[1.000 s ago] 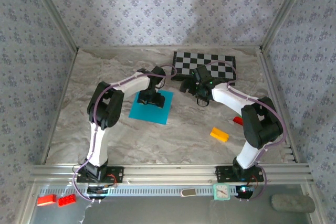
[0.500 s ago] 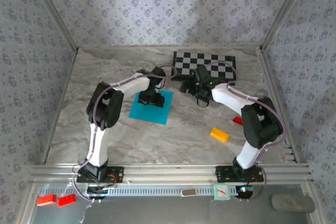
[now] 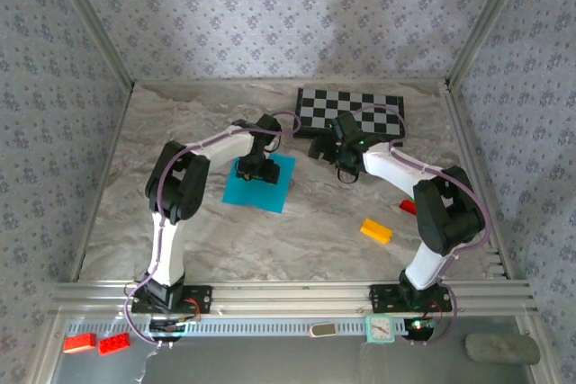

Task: Fold a paper plane with a square sheet of paper (pick it up from the middle)

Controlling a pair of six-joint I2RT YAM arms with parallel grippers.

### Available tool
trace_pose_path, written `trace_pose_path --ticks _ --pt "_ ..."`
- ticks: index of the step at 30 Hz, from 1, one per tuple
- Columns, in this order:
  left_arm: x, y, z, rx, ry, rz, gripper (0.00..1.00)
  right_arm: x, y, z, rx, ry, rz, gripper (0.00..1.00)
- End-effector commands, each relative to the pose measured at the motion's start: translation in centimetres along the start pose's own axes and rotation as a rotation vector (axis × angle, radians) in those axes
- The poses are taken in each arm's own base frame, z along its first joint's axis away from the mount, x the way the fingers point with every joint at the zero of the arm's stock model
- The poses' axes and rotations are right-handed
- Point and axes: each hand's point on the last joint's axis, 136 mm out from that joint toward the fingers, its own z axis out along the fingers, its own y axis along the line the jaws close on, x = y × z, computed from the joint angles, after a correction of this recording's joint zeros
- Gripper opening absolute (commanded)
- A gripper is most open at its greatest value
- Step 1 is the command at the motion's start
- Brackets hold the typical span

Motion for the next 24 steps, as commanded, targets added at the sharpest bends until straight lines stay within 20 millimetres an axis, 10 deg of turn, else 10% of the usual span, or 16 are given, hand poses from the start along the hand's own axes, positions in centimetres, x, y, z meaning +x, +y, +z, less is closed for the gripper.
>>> trace_pose_path --ticks 1,9,16,24 --pt "2.4 0.8 2.0 -0.005 0.095 0.002 0.65 -0.5 -0.7 -0.4 0.024 -0.023 0.025 1.0" --pt "0.4 -2.6 -4.7 0.237 -0.054 -0.051 0.36 -1.1 0.0 -1.5 -0.041 -0.073 0.045 1.0" --pt "-1.3 -6.0 -10.3 0.575 -0.188 -0.154 0.31 -0.7 3.1 -2.9 -0.288 -0.067 0.032 0.97" --pt "-2.7 -6.2 -9.8 0.692 -0.283 -0.269 0.3 1.9 7.2 -2.4 -0.497 0.062 -0.013 0.82"
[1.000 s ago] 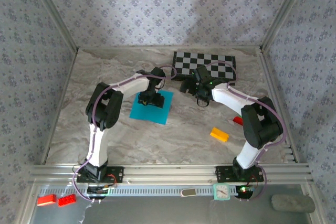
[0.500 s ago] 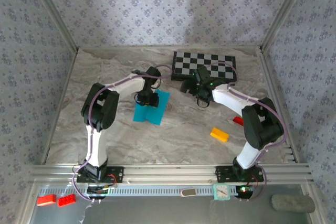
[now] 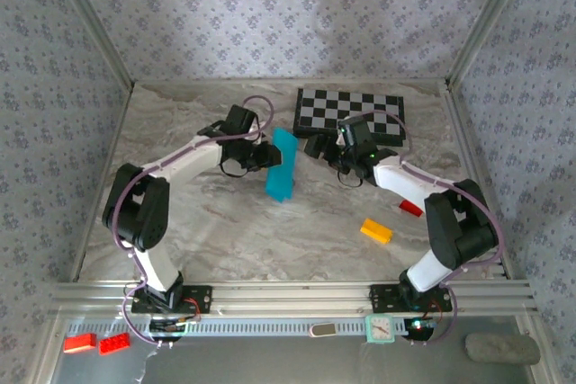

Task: Fold a paper plane with a square sheet of paper (pick it up from the middle)

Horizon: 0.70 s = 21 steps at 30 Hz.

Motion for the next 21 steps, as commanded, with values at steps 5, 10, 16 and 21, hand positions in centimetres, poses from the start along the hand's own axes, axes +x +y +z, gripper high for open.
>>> trace_pose_path --ticks 5,10,16,21 --pt "-0.1 3.2 1.8 -0.003 -0.057 -0.125 0.29 3.3 2.2 2.9 -0.095 0.152 -0.023 0.71" --pt "1.2 6.0 2.5 -0.082 -0.048 -0.155 0.28 5.2 2.0 5.0 -0.068 0.243 -0.032 0.55" --pt "2.3 8.1 2.9 -0.147 -0.021 -0.169 0.28 7.0 2.3 7.0 -0.029 0.32 -0.064 0.4" --pt "2.8 9.0 3.3 -0.181 -0.004 -0.173 0.28 8.2 3.0 8.6 -0.009 0.371 -0.09 0.27"
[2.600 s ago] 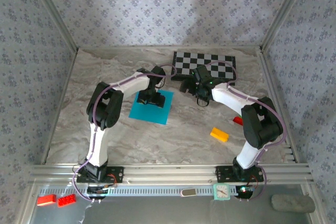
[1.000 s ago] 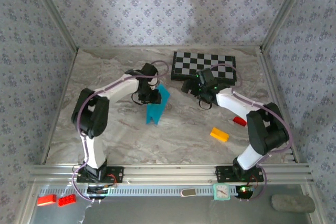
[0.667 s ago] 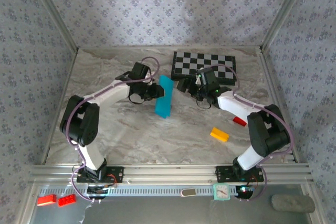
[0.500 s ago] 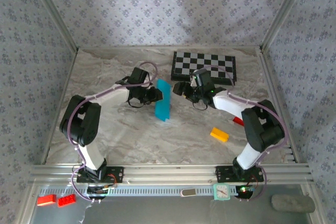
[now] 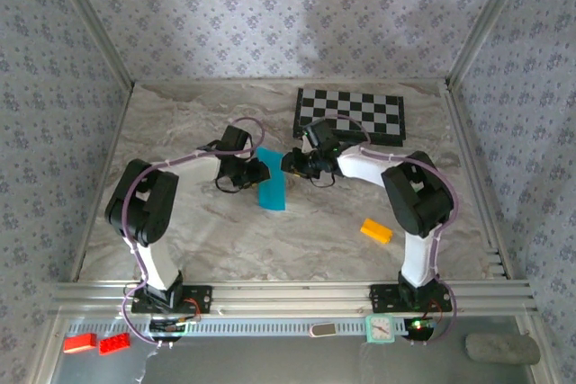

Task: Fold a paper plane with a square sheet of paper (pick it up from the middle)

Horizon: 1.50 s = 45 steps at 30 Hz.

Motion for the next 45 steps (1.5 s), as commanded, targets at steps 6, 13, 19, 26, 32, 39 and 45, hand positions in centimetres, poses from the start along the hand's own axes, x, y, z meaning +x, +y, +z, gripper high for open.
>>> trace_pose_path --ticks 6,13,19,26,32,39,45 --pt "0.6 1.9 0.9 -0.063 0.024 -0.007 0.27 1.7 -0.1 2.8 0.052 0.12 -0.016 0.18" --pt "0.9 2.4 1.0 -0.088 0.037 -0.014 0.27 3.0 -2.5 3.9 0.144 0.177 0.003 0.16" --pt "0.8 2.6 0.5 -0.111 0.039 -0.02 0.3 4.2 -4.8 4.2 0.239 0.222 0.02 0.15" --pt "0.9 3.2 -0.4 -0.16 0.038 -0.029 0.41 4.4 -5.3 4.4 0.258 0.232 0.031 0.15" --pt "1.8 4.6 0.5 -0.207 0.084 -0.065 0.4 3.4 -3.3 4.2 0.179 0.212 0.039 0.17" --pt "3.0 6.4 1.4 -0.269 0.126 -0.104 0.36 -0.1 0.7 1.1 0.041 0.07 0.042 0.33" --pt "3.6 7.5 1.8 -0.302 0.144 -0.119 0.33 -1.9 -1.8 -2.1 0.072 -0.058 0.106 0.38"
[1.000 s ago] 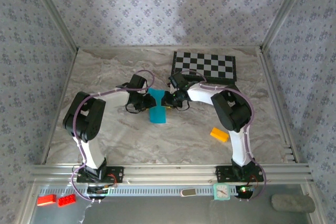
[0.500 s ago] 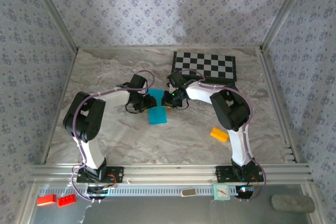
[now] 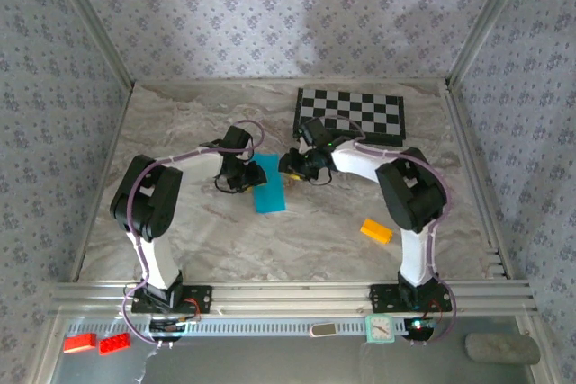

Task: Fold a paper plane with a square sheet of paper (pick it up from the middle)

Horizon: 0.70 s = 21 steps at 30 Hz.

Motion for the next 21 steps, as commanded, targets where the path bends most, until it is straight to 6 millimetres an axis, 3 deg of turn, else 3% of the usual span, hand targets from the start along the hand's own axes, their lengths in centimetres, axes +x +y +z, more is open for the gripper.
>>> trace_pose_path --ticks 1,5,9,21 --pt "2.6 4.9 2.2 -0.172 0.095 -0.061 0.32 -1.5 -1.8 -2.0 0.029 -0.098 0.051 0.38" --pt "3.2 5.5 2.7 -0.193 0.124 -0.065 0.32 -1.6 -3.7 -3.4 0.065 -0.139 0.067 0.38" --pt "3.6 5.9 2.9 -0.209 0.14 -0.071 0.3 -1.7 -4.0 -3.9 0.074 -0.153 0.05 0.38" --pt "3.5 6.1 3.1 -0.221 0.156 -0.066 0.3 -1.3 -3.3 -2.1 0.036 -0.098 0.031 0.38"
